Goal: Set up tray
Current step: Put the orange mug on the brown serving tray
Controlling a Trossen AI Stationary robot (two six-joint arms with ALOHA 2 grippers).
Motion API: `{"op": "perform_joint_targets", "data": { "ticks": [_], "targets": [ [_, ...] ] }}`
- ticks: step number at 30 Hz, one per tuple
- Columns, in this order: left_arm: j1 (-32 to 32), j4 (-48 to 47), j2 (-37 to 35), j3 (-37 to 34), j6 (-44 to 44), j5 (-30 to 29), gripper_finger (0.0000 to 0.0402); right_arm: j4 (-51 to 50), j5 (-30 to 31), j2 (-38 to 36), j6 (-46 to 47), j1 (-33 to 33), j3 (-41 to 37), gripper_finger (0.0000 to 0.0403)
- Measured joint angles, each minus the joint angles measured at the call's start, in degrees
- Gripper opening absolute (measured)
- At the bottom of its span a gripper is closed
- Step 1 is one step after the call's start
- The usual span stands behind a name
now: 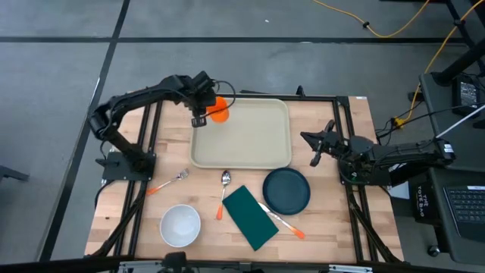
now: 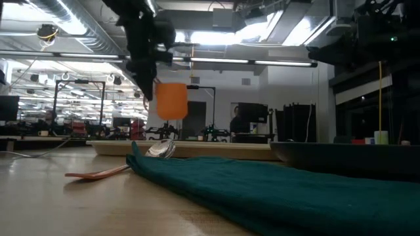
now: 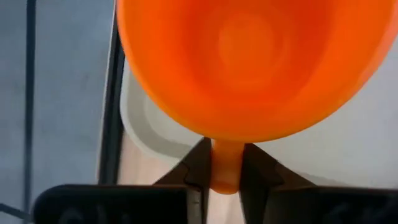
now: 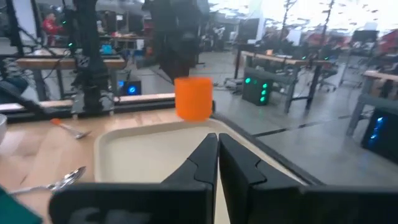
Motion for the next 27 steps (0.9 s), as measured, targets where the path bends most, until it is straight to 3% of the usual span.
{"op": "perform_joint_targets", "data": {
  "ticks": [4, 12, 27],
  "targets": [
    [3.5, -0.3, 3.0, 0.3, 5.1, 3.4, 0.0045, 0.3, 0.2, 0.0, -0.9, -0.9, 0.0, 0.002],
    [8.8, 0.0, 4.6, 0.3, 9.2, 1.3, 0.0044, 1.1, 0.9, 0.0, -1.1, -3.7, 0.0, 0.002],
    [11.4, 3.6, 7.5, 0.4, 12.8, 3.6, 0.0045, 1.0, 0.7, 0.0, -1.1, -6.5, 0.0, 0.002]
  ]
}}
